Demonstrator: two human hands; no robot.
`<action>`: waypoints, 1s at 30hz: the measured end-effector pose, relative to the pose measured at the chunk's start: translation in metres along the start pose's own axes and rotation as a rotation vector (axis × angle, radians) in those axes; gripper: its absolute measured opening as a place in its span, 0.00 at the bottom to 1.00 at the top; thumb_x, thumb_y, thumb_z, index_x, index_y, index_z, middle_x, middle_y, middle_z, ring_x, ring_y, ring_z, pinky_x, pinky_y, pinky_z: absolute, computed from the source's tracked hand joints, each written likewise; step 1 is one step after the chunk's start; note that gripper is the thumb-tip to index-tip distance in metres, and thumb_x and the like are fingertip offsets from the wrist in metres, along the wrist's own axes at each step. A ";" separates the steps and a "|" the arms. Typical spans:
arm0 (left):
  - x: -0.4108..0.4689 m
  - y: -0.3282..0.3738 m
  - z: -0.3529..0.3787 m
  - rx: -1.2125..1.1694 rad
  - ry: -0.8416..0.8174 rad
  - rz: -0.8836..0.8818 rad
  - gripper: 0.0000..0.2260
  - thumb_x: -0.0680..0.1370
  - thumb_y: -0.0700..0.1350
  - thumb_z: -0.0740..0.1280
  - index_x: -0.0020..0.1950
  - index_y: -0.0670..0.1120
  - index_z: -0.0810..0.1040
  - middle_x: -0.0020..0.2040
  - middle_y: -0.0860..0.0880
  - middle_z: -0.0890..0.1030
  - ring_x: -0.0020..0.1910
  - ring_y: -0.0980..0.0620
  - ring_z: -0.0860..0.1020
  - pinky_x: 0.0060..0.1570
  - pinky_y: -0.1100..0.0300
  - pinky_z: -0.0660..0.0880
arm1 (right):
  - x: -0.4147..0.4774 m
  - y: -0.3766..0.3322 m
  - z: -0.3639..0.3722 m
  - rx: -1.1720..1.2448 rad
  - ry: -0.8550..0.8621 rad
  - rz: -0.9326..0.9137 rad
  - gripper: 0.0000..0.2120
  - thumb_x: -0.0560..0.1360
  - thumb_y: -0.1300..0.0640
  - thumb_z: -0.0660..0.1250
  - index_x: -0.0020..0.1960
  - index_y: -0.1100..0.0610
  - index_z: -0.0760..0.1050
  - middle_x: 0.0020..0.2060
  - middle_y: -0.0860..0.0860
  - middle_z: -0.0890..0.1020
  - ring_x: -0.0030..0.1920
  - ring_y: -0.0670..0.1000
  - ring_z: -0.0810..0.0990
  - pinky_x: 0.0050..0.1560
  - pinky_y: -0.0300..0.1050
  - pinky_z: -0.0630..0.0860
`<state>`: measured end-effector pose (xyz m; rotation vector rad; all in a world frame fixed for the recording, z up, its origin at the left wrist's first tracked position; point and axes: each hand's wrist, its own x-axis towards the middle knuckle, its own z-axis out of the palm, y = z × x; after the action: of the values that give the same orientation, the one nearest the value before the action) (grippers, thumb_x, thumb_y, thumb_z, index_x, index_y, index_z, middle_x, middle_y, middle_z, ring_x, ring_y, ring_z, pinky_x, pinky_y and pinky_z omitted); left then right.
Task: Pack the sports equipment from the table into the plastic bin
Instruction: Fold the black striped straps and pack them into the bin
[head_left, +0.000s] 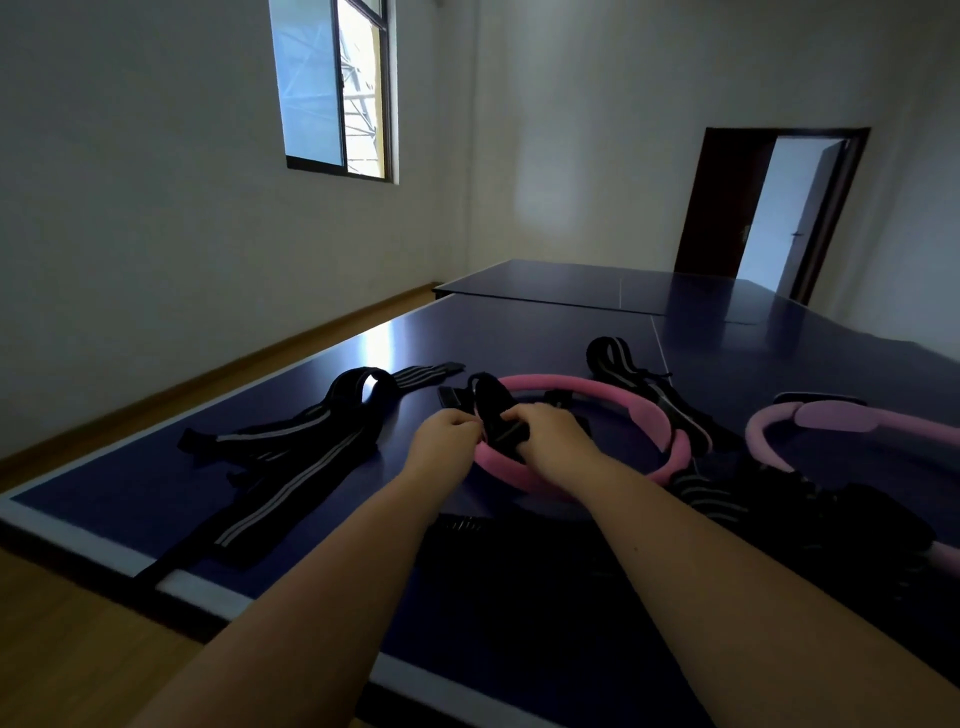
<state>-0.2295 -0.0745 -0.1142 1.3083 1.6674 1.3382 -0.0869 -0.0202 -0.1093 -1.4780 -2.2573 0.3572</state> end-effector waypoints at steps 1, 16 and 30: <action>0.005 -0.001 0.003 0.002 -0.005 -0.010 0.09 0.76 0.36 0.63 0.39 0.46 0.79 0.38 0.44 0.79 0.39 0.47 0.73 0.40 0.53 0.69 | 0.007 0.004 0.004 -0.038 -0.025 -0.017 0.25 0.75 0.65 0.63 0.69 0.48 0.74 0.65 0.52 0.77 0.64 0.57 0.74 0.65 0.53 0.72; 0.037 -0.019 0.013 -0.112 -0.053 -0.080 0.15 0.75 0.35 0.62 0.37 0.50 0.82 0.37 0.47 0.82 0.40 0.46 0.79 0.46 0.50 0.76 | 0.031 0.013 -0.001 0.101 0.171 -0.062 0.10 0.77 0.56 0.68 0.48 0.51 0.66 0.50 0.51 0.73 0.48 0.54 0.73 0.46 0.48 0.71; -0.012 0.026 0.016 -0.373 -0.155 -0.108 0.15 0.81 0.43 0.61 0.68 0.52 0.72 0.51 0.48 0.80 0.49 0.48 0.79 0.46 0.53 0.75 | -0.040 -0.033 -0.099 1.110 0.264 0.017 0.11 0.79 0.58 0.65 0.40 0.54 0.67 0.35 0.50 0.74 0.37 0.49 0.73 0.41 0.45 0.70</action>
<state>-0.2031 -0.0803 -0.0954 1.0581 1.2890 1.3659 -0.0527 -0.0711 -0.0156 -0.8504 -1.3818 1.1094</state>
